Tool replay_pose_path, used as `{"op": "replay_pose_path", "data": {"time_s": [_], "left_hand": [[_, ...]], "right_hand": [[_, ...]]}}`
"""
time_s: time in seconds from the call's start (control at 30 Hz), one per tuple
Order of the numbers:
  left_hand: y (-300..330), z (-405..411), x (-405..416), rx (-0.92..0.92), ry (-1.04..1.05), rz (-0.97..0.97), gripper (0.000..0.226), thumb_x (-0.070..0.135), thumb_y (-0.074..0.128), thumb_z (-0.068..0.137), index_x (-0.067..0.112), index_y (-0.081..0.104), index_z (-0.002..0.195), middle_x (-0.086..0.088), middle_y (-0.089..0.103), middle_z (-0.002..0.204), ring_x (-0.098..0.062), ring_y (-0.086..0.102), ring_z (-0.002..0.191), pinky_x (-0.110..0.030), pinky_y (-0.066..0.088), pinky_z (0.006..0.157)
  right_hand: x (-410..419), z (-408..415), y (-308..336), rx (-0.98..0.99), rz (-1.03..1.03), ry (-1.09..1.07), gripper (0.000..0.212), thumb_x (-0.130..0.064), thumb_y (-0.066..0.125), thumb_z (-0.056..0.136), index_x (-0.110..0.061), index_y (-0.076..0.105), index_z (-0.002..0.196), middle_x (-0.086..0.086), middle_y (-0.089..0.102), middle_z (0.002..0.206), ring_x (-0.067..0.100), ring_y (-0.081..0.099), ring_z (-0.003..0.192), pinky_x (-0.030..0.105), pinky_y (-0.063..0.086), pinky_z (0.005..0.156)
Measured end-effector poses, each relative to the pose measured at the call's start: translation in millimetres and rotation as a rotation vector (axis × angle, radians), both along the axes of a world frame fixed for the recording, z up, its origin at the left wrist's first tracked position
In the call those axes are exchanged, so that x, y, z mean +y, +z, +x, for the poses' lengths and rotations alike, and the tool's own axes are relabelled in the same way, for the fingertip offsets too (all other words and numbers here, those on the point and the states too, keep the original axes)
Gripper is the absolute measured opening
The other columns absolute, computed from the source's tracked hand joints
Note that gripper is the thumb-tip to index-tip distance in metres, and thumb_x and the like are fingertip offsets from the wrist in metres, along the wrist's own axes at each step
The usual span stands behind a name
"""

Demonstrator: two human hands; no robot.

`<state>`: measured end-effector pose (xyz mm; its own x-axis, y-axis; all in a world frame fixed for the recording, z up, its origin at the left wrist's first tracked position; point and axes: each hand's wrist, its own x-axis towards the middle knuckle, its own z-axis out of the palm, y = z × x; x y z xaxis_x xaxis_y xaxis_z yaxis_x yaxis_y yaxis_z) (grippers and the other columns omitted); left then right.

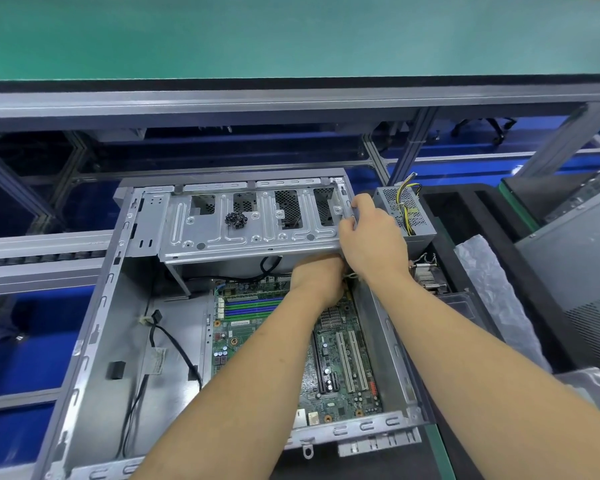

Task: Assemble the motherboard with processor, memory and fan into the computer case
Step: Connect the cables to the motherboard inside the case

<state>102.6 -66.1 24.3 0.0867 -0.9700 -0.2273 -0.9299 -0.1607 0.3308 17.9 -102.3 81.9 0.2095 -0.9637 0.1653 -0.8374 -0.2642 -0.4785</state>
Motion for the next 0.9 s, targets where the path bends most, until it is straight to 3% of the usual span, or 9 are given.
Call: {"op": "replay_pose_path", "data": {"time_s": [0.13,0.37,0.47,0.73,0.9], "left_hand": [[0.4,-2.3,-0.7,-0.005,-0.006,0.009,0.019,0.011,0.052,0.089,0.024,0.042,0.08,0.005,0.046,0.071,-0.029,0.05,0.074,-0.033,0.041,0.06],[2.1,-6.8,-4.1,-0.043,-0.01,-0.008,0.03,0.009,0.055,0.089,0.023,0.037,0.07,0.006,0.04,0.065,-0.029,0.05,0.072,-0.034,0.043,0.06],[1.7,-7.0,-5.3,-0.042,0.002,-0.018,0.025,0.01,0.055,0.088,0.024,0.04,0.074,0.005,0.041,0.066,-0.03,0.05,0.072,-0.034,0.044,0.061],[0.8,-3.8,-3.3,-0.009,-0.01,-0.005,0.019,0.014,0.053,0.091,0.025,0.043,0.078,0.004,0.048,0.073,-0.029,0.051,0.073,-0.033,0.041,0.059],[2.4,-4.9,-2.5,-0.024,0.0,0.003,0.032,0.008,0.052,0.088,0.024,0.035,0.067,0.005,0.042,0.066,-0.029,0.05,0.071,-0.032,0.042,0.06]], "right_hand": [[0.2,-0.3,1.1,0.009,0.005,0.007,0.02,-0.025,0.044,0.1,-0.015,0.048,0.117,0.013,0.062,0.1,0.036,0.054,0.081,0.038,0.037,0.066],[1.9,0.0,5.4,0.009,0.028,0.019,0.021,-0.025,0.043,0.101,-0.015,0.048,0.119,0.013,0.063,0.102,0.038,0.059,0.087,0.043,0.049,0.071],[3.0,0.2,7.2,0.009,0.031,0.016,0.022,-0.026,0.043,0.101,-0.015,0.048,0.119,0.013,0.062,0.103,0.039,0.06,0.088,0.047,0.053,0.076],[2.7,0.6,5.8,0.002,0.025,0.022,0.022,-0.025,0.043,0.1,-0.015,0.048,0.12,0.013,0.062,0.102,0.039,0.059,0.087,0.046,0.051,0.073],[0.8,0.4,3.4,0.005,0.017,0.016,0.023,-0.023,0.043,0.099,-0.014,0.047,0.119,0.015,0.063,0.102,0.039,0.058,0.087,0.041,0.043,0.068]]}}
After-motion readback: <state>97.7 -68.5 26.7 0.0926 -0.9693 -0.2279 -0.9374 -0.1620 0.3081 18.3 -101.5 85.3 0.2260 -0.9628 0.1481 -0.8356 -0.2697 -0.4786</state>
